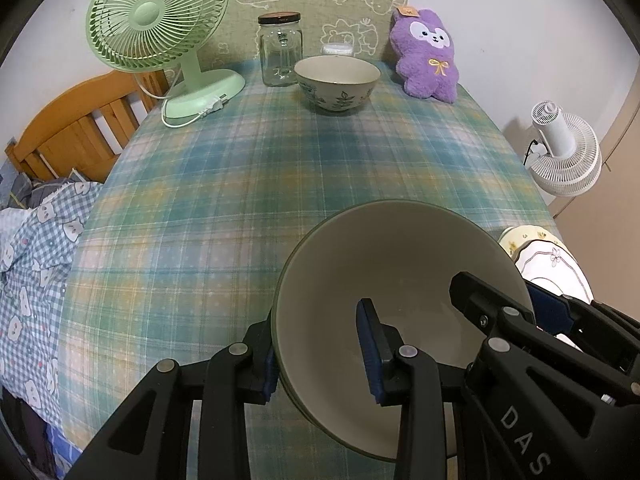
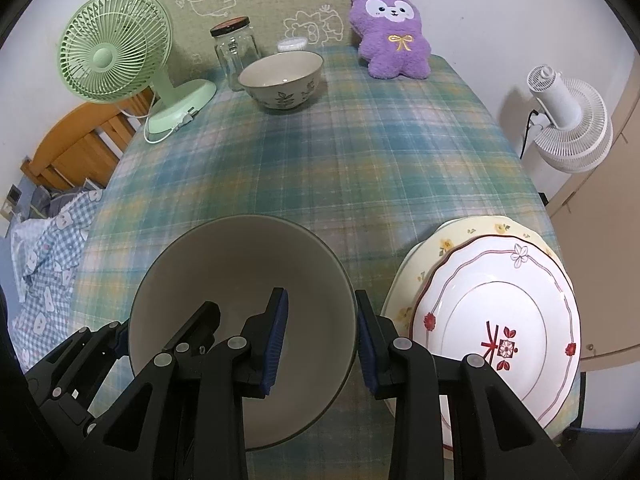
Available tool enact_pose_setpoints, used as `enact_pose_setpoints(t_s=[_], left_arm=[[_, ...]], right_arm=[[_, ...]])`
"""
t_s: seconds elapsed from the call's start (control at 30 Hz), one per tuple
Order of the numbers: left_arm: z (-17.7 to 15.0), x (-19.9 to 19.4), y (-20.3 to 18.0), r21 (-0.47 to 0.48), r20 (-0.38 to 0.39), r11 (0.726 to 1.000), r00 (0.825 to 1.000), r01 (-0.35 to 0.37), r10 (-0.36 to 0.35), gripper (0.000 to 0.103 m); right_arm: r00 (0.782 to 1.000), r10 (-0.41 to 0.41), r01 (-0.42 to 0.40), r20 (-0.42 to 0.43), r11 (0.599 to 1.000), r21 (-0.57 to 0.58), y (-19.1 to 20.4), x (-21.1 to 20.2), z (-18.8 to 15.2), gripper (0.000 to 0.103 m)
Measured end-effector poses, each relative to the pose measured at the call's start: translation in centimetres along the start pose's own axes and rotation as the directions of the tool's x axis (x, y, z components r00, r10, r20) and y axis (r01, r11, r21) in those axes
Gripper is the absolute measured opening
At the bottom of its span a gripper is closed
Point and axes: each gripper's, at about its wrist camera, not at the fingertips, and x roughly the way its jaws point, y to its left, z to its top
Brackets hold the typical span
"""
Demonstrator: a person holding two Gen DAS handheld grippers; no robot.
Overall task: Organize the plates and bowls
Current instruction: 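Carry the held bowl with both grippers toward the plate stack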
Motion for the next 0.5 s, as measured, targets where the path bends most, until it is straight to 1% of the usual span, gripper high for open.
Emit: enact_pose_setpoints(t_s=[0.5], left_arm=[[-0.53, -0.26, -0.11, 0.017, -0.016, 1.000, 1.000, -0.021, 0.021, 0.034]], right_arm=[[0.999, 0.023, -0.022, -0.023, 0.999, 0.038, -0.37, 0.18, -0.60, 0.035]])
